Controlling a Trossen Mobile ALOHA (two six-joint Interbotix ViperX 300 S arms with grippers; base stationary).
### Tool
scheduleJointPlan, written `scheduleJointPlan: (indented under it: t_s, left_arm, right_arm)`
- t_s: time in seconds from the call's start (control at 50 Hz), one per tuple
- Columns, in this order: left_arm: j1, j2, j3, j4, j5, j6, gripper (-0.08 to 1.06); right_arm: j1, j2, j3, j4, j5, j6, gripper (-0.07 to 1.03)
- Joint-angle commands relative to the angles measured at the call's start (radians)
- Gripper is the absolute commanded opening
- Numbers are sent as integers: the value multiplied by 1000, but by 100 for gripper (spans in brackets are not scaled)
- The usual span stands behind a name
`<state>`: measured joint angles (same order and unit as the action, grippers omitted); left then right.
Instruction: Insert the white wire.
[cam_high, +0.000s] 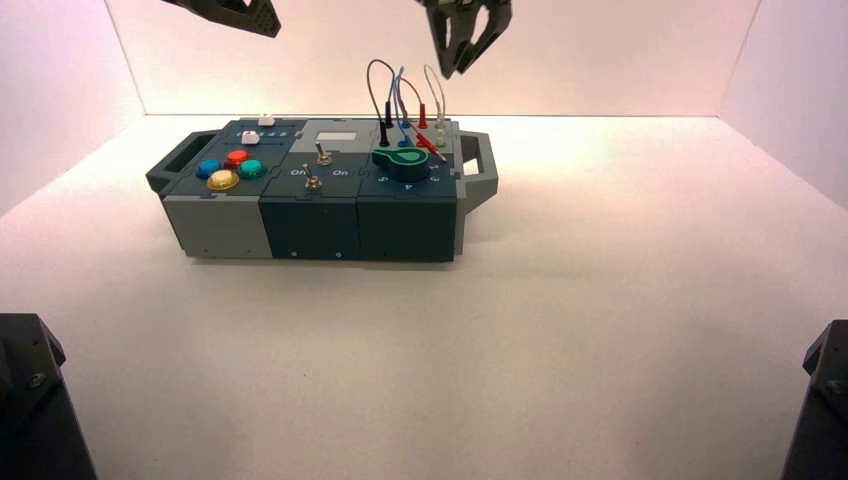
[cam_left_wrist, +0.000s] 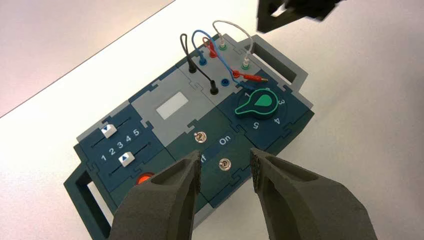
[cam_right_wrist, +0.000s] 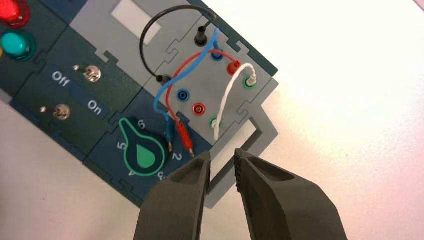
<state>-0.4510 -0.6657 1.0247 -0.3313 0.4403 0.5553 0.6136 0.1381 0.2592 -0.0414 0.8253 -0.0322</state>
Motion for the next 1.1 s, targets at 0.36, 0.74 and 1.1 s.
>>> scheduleJointPlan:
  t_s: [0.36, 0.74, 1.1]
  left_arm:
    - [35, -5, -8, 2, -17, 2, 53]
    - [38, 14, 0, 0, -32, 3, 53]
    - [38, 84, -9, 2, -34, 5, 53]
  right_arm:
    - [2, -199, 71, -11, -89, -3, 28]
    - [2, -249, 175, -3, -146, 0, 28]
    - [5, -259, 198, 2, -218, 0, 28]
